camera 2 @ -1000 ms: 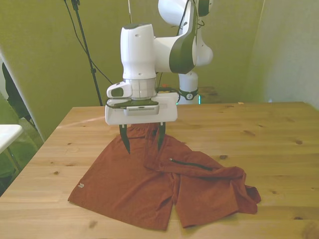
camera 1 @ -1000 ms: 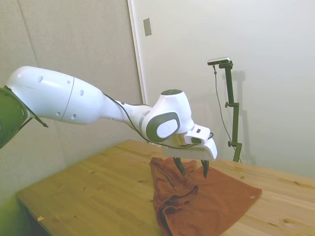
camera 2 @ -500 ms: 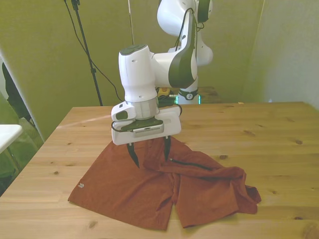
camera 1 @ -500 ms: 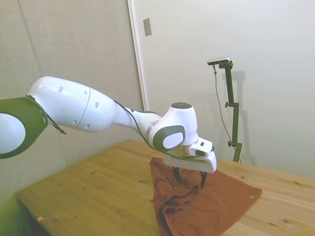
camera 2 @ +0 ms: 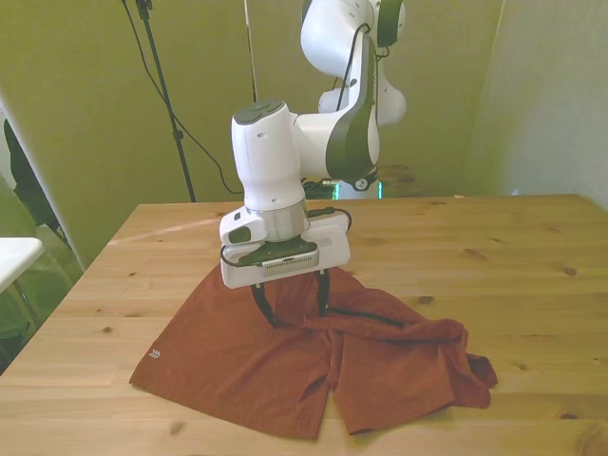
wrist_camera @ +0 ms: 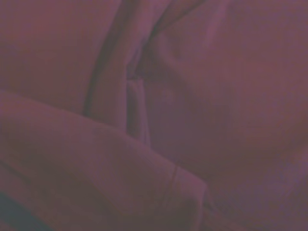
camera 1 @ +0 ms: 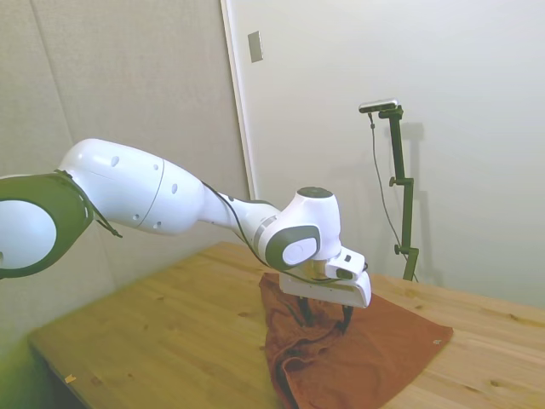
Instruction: Unfold the shorts
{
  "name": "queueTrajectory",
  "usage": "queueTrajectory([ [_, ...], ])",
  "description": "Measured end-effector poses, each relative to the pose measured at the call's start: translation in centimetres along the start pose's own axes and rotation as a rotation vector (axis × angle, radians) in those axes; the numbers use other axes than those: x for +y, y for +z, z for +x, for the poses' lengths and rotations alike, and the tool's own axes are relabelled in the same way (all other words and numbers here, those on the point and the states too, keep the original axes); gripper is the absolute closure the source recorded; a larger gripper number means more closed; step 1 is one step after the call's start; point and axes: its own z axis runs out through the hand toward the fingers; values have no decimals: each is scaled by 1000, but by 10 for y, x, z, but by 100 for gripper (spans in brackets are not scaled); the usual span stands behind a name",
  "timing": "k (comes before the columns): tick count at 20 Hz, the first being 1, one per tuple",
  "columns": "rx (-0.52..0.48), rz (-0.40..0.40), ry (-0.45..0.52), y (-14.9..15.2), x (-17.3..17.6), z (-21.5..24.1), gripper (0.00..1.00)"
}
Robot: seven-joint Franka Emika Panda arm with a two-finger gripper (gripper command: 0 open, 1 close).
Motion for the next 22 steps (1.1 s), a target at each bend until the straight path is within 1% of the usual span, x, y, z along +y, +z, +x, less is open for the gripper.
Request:
queueTrajectory([
  [13,-5,2,-4,-2,-4,0,100],
  [18,-2,2,-8,-3,-10,-1,100],
  [22,8,8,-6,-11,-21,-5,100],
])
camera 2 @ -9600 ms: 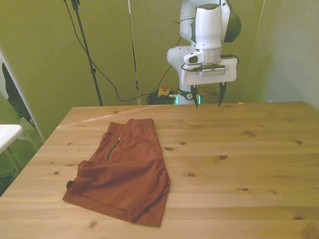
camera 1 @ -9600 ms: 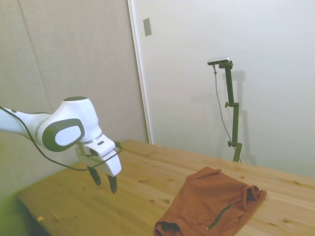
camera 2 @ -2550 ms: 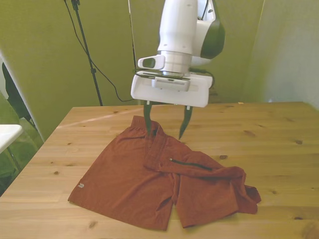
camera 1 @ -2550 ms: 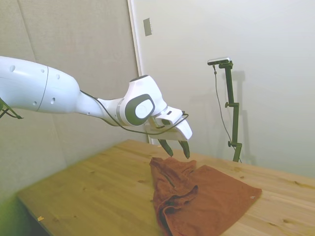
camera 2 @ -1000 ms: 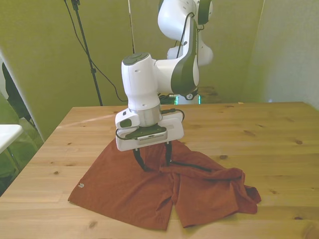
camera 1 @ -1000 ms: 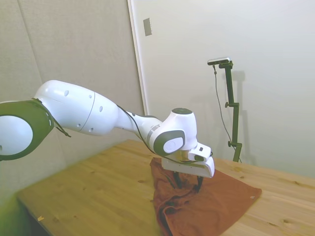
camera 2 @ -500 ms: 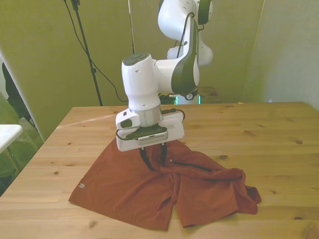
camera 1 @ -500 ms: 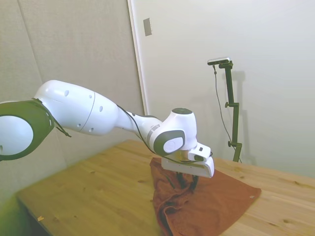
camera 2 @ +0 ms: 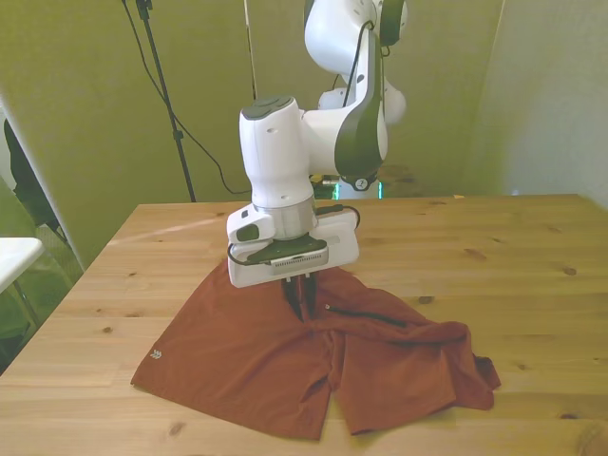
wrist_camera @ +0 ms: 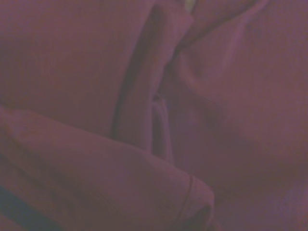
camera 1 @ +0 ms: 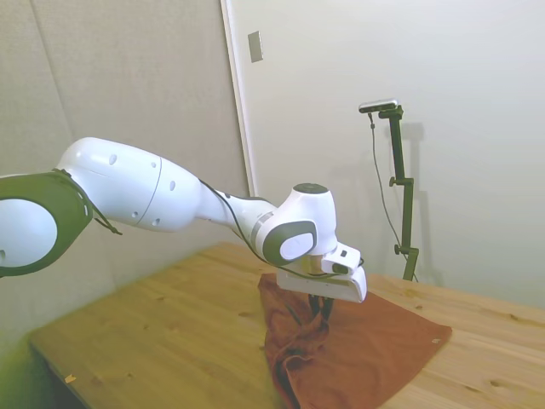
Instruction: Unfold the shorts
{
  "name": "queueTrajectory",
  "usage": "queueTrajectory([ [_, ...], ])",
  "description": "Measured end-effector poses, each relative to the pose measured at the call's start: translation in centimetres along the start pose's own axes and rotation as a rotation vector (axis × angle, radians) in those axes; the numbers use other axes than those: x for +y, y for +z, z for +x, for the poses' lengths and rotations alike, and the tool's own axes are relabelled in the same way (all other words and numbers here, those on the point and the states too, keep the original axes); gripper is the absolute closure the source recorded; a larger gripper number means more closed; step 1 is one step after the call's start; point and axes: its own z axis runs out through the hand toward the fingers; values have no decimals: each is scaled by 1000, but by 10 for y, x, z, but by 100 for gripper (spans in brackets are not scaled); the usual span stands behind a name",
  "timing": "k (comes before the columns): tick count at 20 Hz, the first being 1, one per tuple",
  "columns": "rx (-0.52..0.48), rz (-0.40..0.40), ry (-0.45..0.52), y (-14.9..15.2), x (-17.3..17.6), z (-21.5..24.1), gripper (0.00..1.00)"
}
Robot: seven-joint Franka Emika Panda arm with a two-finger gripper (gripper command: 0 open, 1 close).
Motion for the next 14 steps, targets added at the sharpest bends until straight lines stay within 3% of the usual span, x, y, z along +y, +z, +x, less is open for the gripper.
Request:
queueTrajectory([
  [7,35,4,-86,-31,-43,-57,100],
  [14,10,-51,-300,-27,-94,-198,100],
])
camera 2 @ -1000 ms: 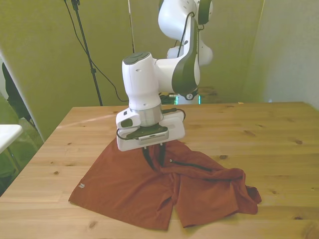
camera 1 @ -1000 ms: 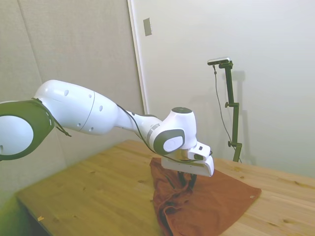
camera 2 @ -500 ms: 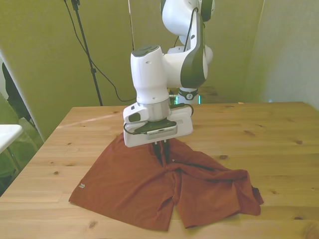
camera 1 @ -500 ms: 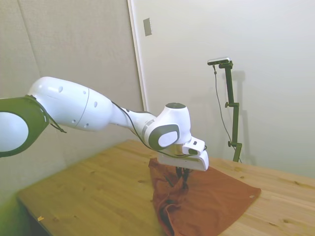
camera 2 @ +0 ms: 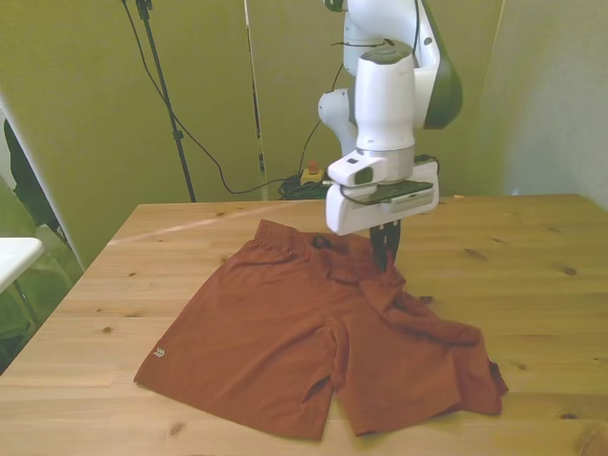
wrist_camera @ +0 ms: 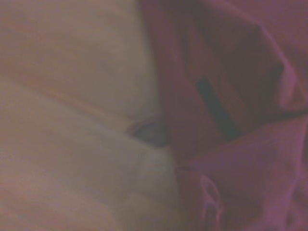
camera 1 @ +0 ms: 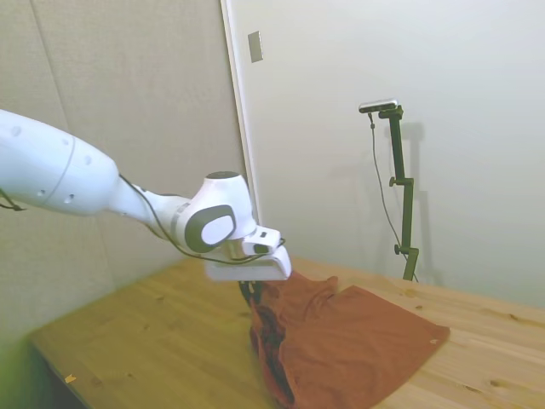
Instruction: Unfold the shorts
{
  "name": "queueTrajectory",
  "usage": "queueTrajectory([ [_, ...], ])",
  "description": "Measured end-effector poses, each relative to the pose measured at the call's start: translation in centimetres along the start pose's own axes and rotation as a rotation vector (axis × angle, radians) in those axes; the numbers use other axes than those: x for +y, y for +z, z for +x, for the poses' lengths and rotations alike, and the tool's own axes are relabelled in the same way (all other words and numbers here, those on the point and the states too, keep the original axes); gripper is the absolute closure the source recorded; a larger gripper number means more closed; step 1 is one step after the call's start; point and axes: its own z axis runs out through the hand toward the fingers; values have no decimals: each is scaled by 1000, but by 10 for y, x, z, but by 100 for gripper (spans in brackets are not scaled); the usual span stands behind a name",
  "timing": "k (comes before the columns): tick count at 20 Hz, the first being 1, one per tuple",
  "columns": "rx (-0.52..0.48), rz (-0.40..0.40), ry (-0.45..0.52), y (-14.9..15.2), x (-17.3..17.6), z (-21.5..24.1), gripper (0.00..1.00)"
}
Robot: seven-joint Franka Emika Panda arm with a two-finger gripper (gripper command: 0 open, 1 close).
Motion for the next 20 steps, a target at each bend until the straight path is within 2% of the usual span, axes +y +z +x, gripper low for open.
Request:
queueTrajectory([
  [3,-11,-15,-65,3,-15,-50,100],
  [6,-20,-41,-85,12,-19,-75,100],
  [7,-22,-47,-84,16,-20,-78,0],
  [20,-18,-52,-52,13,-36,-88,0],
])
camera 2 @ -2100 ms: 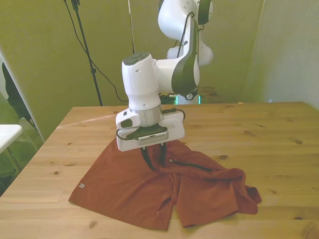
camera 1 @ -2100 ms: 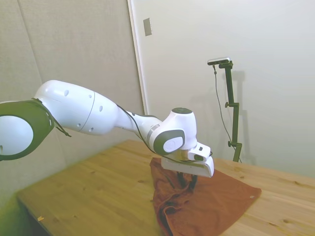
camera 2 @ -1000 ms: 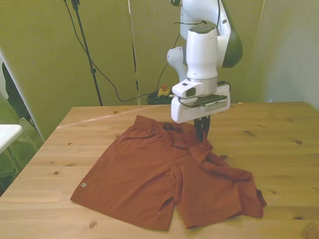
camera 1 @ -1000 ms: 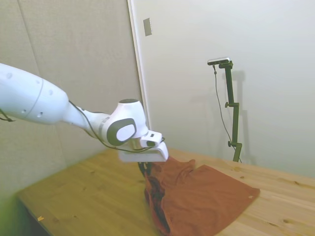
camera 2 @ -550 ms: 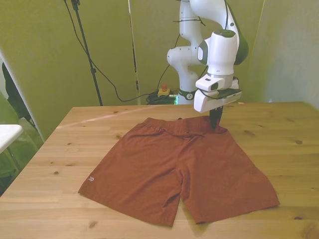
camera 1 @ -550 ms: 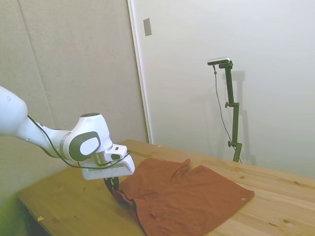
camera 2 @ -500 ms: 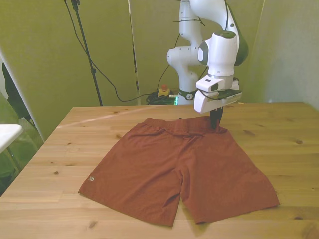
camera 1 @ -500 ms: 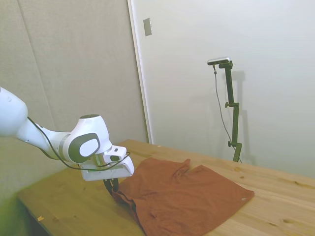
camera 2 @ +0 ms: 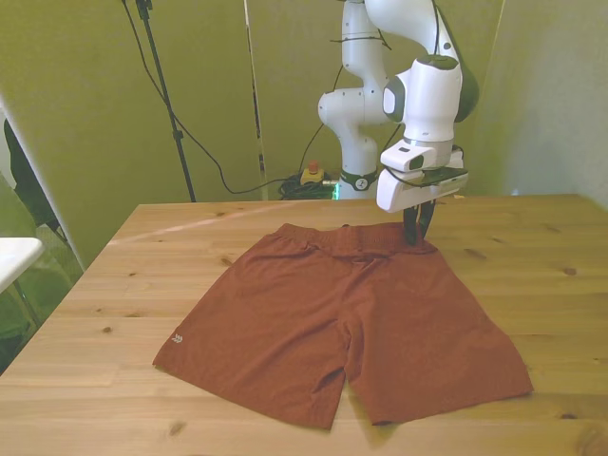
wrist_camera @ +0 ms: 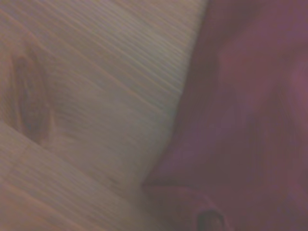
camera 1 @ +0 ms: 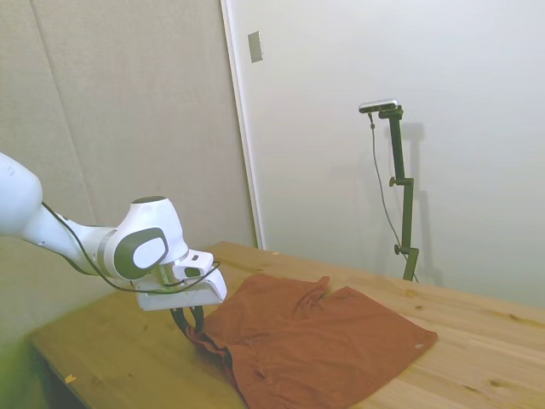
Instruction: Unfold the shorts
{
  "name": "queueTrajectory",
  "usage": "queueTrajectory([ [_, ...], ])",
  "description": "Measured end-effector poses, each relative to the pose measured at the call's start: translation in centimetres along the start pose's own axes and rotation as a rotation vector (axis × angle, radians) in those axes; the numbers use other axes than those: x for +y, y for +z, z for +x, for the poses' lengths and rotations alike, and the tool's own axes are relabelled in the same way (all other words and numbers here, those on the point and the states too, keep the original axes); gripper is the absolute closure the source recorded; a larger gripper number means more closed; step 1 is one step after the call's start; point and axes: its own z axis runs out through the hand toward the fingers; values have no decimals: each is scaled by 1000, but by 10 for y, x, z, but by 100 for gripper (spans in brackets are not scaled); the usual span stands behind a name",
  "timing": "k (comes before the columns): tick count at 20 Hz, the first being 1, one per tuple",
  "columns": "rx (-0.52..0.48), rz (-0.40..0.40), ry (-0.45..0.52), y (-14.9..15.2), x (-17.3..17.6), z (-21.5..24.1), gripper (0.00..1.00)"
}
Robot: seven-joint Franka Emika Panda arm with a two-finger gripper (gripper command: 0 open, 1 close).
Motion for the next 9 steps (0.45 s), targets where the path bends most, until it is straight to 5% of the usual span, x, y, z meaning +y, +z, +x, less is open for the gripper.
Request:
queueTrajectory([
  [9,14,-17,78,-60,-21,-8,0],
])
